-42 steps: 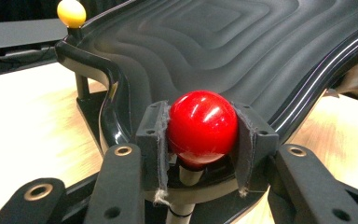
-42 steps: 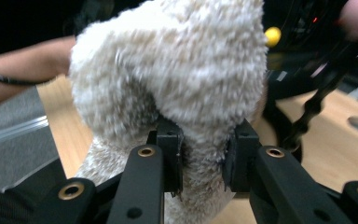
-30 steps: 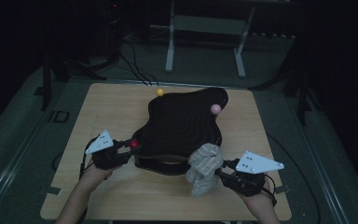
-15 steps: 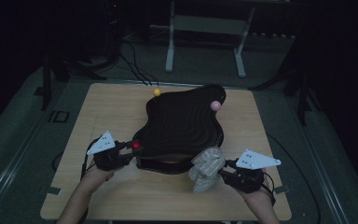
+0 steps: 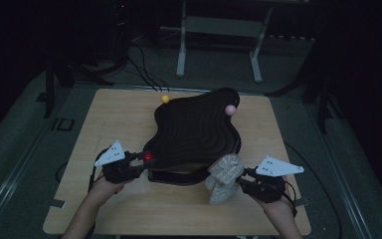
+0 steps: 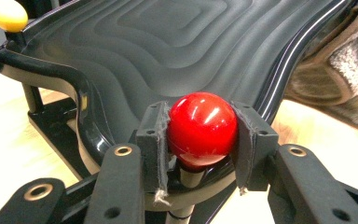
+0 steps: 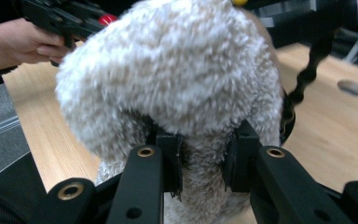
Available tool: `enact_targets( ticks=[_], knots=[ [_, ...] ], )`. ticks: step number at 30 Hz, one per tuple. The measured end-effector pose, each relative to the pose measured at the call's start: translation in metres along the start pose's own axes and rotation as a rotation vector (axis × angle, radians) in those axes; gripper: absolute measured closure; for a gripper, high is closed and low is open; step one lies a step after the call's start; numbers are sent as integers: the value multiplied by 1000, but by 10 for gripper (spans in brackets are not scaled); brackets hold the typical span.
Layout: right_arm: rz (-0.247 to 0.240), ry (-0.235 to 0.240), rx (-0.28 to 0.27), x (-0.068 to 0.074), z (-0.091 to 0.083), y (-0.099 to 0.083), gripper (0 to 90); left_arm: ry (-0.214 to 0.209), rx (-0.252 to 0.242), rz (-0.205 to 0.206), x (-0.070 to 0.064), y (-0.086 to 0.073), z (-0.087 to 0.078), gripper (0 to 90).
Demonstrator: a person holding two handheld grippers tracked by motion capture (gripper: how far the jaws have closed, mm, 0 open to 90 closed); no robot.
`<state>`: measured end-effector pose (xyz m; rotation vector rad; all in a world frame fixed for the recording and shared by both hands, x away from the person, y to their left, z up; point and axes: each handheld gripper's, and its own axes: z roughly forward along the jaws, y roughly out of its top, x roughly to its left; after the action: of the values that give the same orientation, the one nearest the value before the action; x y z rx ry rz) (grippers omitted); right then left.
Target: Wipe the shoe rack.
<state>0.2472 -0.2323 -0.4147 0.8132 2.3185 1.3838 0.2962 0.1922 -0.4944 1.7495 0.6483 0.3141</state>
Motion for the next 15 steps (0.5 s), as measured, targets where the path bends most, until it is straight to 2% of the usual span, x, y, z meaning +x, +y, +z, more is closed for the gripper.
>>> enact_targets(
  ticks=[3, 5, 9, 11, 15],
  knots=[
    [-17, -9, -9, 4, -2, 4, 720, -4, -2, 1, 0, 0, 0, 599],
    [-16, -21, -5, 3, 2, 0, 721, -4, 0, 5, -1, 0, 1, 599],
    [-10, -36, 59, 1, 17, -10, 721, -7, 3, 6, -3, 1, 2, 599],
    [0, -1, 48, 4, 19, -8, 721, -5, 2, 4, -3, 1, 2, 599],
    [-44, 17, 16, 18, 12, 4, 721, -2, 5, 5, -3, 1, 2, 599]
  ],
)
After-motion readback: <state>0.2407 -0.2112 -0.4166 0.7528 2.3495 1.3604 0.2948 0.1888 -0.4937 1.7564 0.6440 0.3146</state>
